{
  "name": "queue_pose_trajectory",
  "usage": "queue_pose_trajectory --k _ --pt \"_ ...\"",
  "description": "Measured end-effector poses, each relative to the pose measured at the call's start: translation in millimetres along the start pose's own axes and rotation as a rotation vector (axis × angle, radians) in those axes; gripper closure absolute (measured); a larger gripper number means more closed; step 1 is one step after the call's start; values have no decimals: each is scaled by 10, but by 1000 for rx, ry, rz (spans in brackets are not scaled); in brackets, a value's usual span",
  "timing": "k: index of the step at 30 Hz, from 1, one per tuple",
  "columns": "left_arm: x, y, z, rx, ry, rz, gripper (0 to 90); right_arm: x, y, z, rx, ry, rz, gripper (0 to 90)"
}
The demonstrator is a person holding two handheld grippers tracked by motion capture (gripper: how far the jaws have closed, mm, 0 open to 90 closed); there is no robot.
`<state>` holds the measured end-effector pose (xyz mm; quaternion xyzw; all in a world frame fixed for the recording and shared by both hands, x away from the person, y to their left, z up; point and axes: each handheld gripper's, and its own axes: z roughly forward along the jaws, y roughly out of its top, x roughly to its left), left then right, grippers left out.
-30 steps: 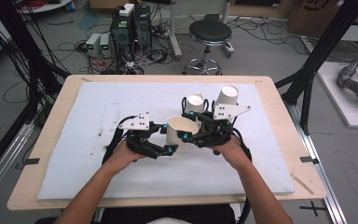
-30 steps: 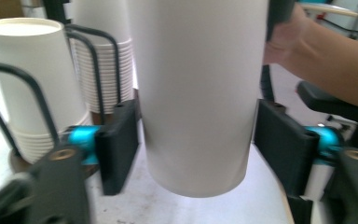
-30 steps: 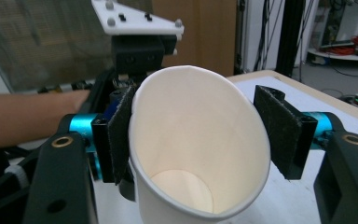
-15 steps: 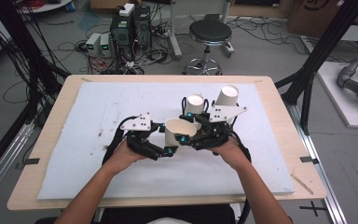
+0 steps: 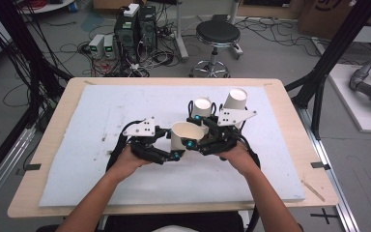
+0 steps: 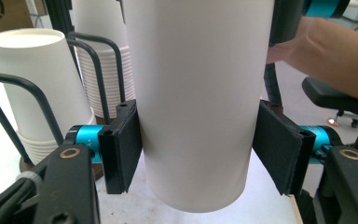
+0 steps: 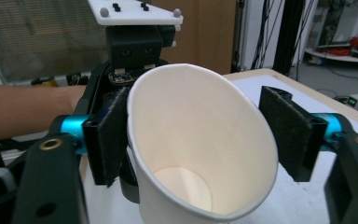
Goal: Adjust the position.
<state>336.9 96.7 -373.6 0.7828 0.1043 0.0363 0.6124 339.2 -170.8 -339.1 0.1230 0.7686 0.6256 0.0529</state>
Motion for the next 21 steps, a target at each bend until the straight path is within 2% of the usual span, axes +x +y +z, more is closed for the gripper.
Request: queue_pose_trajectory --k 2,5,8,11,12,17,21 --pt "17 -3 -30 -8 7 -7 355 -3 -1 -10 -5 -19 3 214" --pt "44 -5 -80 -21 20 -15 356 -17 -5 -43 -9 -25 13 213" --pt "70 1 -146 -34 36 -17 357 -25 -3 -100 -7 -58 0 212" --pt "106 15 -234 -54 60 -23 357 -34 -4 -188 14 -108 -22 212" --pt "118 22 -265 -61 69 -23 356 -39 -8 -235 30 -139 -34 212" --pt "171 43 -426 -99 118 -39 354 -66 -33 -423 102 -237 -78 211" --pt "221 27 -553 -110 165 -50 354 -87 -74 -577 118 -285 -69 209"
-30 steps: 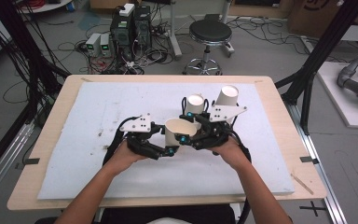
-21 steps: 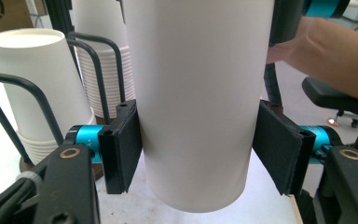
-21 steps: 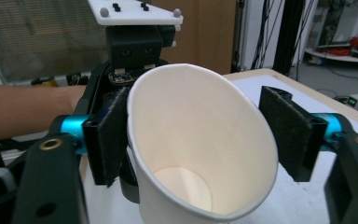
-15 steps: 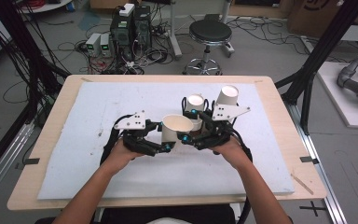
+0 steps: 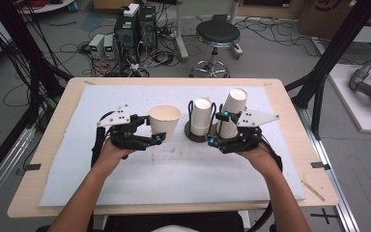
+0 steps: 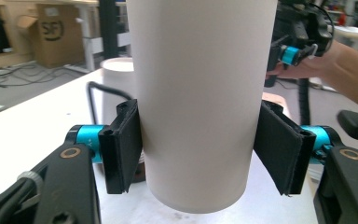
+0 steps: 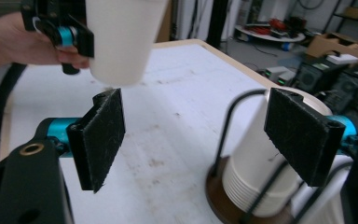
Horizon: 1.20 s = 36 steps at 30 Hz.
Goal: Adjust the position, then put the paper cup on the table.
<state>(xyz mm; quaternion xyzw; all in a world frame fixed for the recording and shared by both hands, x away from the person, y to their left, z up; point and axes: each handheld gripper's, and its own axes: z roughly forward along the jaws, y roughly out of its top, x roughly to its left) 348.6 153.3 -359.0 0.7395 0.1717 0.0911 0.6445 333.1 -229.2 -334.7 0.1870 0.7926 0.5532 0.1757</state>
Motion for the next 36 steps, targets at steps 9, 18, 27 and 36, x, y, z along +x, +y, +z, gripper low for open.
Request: queue_pose_trajectory --k 9,18,27,36 --pt "114 8 -239 -45 88 -21 355 -135 -335 -390 16 -150 77 209" --pt "192 6 -412 -74 146 -25 354 -239 -479 -524 30 -254 118 204" --pt "218 18 -439 -80 181 -10 353 -263 -572 -590 31 -276 144 204" --pt "258 -2 -447 -72 197 -23 350 -276 -607 -634 32 -293 157 204"
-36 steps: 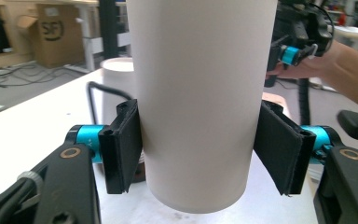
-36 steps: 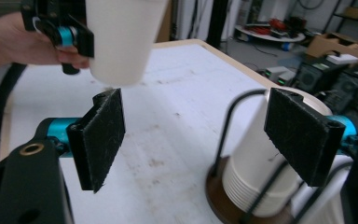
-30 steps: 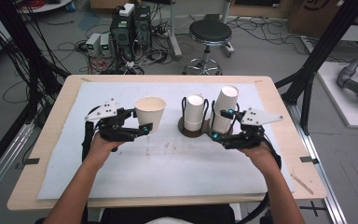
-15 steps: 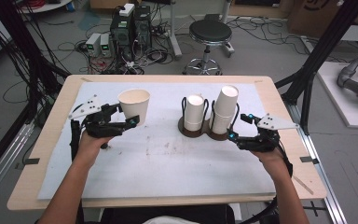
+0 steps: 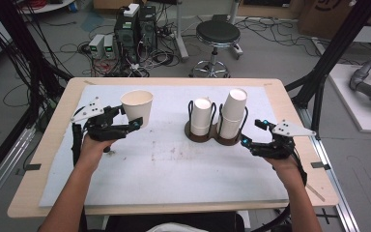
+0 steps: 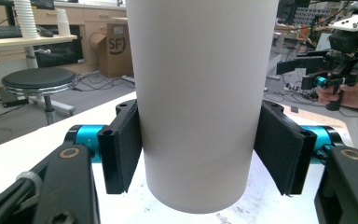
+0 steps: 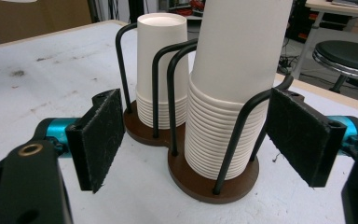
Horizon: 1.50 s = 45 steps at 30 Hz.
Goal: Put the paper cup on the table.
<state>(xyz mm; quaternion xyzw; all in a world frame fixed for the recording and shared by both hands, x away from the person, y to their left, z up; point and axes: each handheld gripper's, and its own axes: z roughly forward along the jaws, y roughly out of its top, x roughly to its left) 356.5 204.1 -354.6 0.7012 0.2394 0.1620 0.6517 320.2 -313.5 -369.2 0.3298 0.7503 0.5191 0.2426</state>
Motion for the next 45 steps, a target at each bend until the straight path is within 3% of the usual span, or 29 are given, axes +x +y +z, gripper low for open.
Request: queue_pose_trajectory --k 11,20,29,45 --pt "21 -80 4 11 15 -16 348 0 -24 39 20 6 -13 204" --pt "83 -186 52 11 69 -23 349 -8 -52 -4 24 14 -29 204" --pt "164 -414 140 64 129 -69 349 -11 -46 31 29 30 -34 205" --pt "133 -676 430 171 170 -118 342 17 -59 118 44 65 -22 205"
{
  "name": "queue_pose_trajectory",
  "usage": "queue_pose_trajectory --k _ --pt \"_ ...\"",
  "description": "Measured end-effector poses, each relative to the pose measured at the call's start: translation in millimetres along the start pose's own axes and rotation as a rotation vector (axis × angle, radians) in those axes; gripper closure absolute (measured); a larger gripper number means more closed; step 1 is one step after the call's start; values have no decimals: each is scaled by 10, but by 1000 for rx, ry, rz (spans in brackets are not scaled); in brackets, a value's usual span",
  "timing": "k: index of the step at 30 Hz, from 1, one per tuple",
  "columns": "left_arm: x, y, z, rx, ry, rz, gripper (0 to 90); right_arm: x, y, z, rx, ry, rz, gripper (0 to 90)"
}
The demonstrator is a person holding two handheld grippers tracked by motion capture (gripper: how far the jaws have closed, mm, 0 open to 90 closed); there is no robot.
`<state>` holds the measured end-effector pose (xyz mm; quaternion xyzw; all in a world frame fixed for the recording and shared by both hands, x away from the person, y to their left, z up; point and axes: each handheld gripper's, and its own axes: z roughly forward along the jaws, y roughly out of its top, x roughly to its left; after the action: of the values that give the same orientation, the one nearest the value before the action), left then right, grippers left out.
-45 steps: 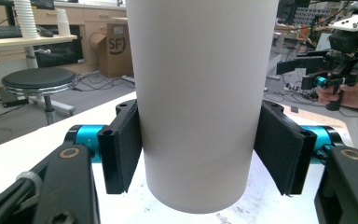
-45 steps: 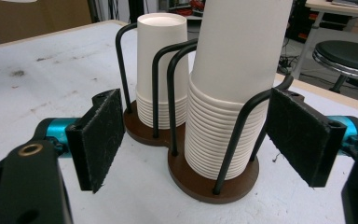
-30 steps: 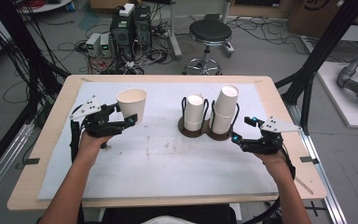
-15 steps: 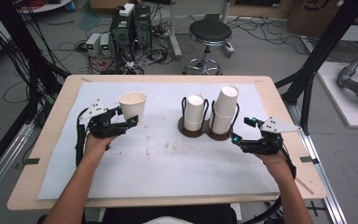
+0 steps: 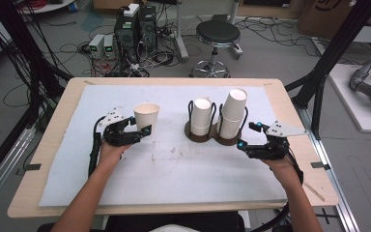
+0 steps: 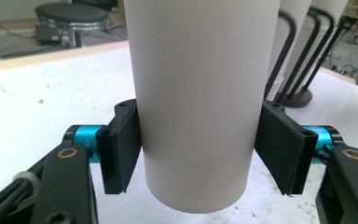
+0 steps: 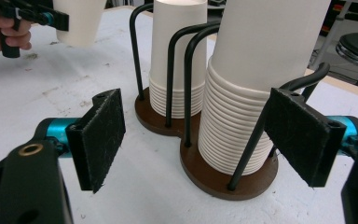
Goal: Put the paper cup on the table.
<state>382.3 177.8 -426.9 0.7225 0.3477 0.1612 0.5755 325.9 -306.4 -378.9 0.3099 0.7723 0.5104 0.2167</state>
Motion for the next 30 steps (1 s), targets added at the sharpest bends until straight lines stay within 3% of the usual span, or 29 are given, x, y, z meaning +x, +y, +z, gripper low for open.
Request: queue_pose_trajectory --k 11,22,30 --pt "-48 -50 122 90 62 -4 341 20 -7 40 8 20 -15 205" --pt "-88 -112 255 153 54 27 342 39 -4 58 14 27 -16 205" --pt "-63 -126 257 155 53 9 342 42 -4 60 17 31 -10 205"
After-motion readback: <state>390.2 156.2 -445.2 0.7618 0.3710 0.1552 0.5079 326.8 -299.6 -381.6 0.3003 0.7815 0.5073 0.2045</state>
